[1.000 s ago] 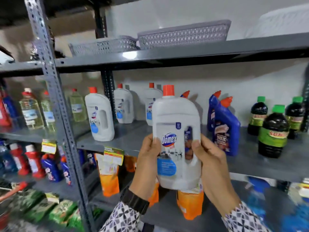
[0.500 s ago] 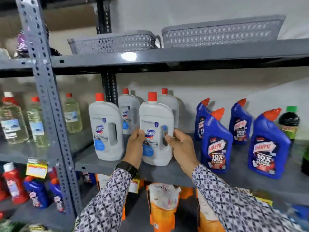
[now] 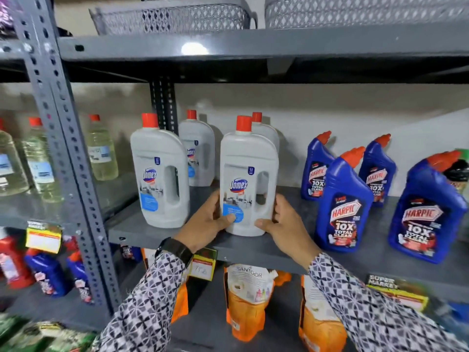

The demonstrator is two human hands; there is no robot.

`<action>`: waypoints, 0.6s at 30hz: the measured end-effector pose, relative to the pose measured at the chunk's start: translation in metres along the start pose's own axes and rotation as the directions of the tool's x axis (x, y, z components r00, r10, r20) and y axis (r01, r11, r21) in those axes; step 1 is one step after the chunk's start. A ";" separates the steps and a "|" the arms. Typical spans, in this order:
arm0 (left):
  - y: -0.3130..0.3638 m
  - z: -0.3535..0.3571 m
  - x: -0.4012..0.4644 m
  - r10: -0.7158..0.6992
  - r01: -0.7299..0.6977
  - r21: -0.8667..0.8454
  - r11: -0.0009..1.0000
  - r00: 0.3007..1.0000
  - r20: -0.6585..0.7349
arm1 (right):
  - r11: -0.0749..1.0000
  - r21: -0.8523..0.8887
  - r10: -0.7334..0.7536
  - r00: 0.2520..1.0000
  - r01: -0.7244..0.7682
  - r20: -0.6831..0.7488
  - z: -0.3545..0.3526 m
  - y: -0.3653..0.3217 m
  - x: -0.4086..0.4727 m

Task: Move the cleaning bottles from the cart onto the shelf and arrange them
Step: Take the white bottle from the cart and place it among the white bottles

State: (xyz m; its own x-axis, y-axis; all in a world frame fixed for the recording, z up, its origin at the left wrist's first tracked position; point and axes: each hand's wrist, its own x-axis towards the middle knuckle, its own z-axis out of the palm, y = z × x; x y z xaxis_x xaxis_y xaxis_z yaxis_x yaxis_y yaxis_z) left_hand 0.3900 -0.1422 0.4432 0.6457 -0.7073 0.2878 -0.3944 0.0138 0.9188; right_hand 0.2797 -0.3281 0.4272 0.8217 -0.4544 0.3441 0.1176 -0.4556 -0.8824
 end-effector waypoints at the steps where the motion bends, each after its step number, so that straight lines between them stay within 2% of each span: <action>1: 0.000 -0.001 0.000 -0.002 0.002 0.014 1.000 1.000 0.008 | 1.000 -0.004 -0.001 1.000 0.001 0.001 -0.001 0.000 -0.002; 11: -0.004 -0.006 -0.007 -0.009 0.009 0.009 1.000 0.999 0.042 | 0.996 -0.079 -0.029 0.999 0.027 -0.023 -0.003 -0.012 -0.027; 14: -0.001 -0.005 -0.012 -0.002 0.002 -0.018 1.000 1.000 0.006 | 0.994 -0.110 -0.025 1.000 0.023 -0.010 -0.008 -0.020 -0.047; 16: 0.007 0.002 -0.020 0.023 -0.036 -0.075 0.997 0.986 -0.164 | 0.994 -0.102 -0.055 0.992 0.043 -0.111 -0.025 -0.019 -0.067; 18: 0.017 0.013 -0.036 0.077 -0.097 -0.025 0.995 0.904 -0.421 | 0.992 -0.064 -0.120 0.947 0.106 -0.299 -0.049 -0.017 -0.087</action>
State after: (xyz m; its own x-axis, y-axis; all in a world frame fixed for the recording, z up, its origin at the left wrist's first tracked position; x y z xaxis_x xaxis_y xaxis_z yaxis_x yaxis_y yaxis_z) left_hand 0.3518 -0.1260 0.4451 0.8284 -0.3405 0.4448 -0.4384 0.1000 0.8932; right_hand 0.1789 -0.3181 0.4277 0.5973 -0.6041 0.5276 0.1681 -0.5489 -0.8188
